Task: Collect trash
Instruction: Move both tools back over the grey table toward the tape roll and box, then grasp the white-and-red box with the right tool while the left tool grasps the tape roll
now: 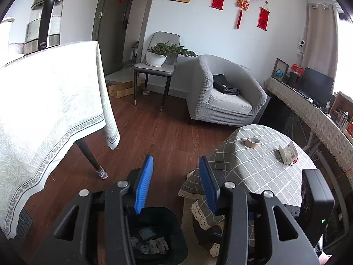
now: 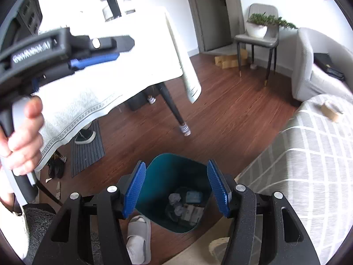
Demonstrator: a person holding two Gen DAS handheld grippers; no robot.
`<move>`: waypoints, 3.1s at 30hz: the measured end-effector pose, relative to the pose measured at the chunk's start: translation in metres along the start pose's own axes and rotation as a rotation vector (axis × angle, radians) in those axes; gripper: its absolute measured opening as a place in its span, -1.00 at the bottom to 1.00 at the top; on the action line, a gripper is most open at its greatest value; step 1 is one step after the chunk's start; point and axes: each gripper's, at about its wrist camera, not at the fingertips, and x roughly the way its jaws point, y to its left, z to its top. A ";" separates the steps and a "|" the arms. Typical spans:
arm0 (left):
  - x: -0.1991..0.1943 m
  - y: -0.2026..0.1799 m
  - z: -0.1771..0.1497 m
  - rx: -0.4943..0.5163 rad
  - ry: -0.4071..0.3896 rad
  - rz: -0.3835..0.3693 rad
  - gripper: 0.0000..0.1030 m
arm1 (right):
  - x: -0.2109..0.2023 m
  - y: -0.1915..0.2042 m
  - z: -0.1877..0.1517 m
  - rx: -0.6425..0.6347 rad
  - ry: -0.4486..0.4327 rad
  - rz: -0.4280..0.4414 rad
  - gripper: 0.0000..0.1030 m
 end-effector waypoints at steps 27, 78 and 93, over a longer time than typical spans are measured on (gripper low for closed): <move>0.082 -0.116 0.010 0.097 0.023 -0.100 0.48 | -0.127 -0.167 -0.015 0.218 -0.199 -0.400 0.19; 0.274 -0.223 0.016 0.383 0.336 -0.213 0.20 | -0.093 -0.325 -0.016 0.495 -0.105 -0.317 -0.93; 0.257 -0.233 0.005 0.405 0.318 -0.195 0.04 | -0.122 -0.316 -0.024 0.552 -0.165 -0.266 -0.98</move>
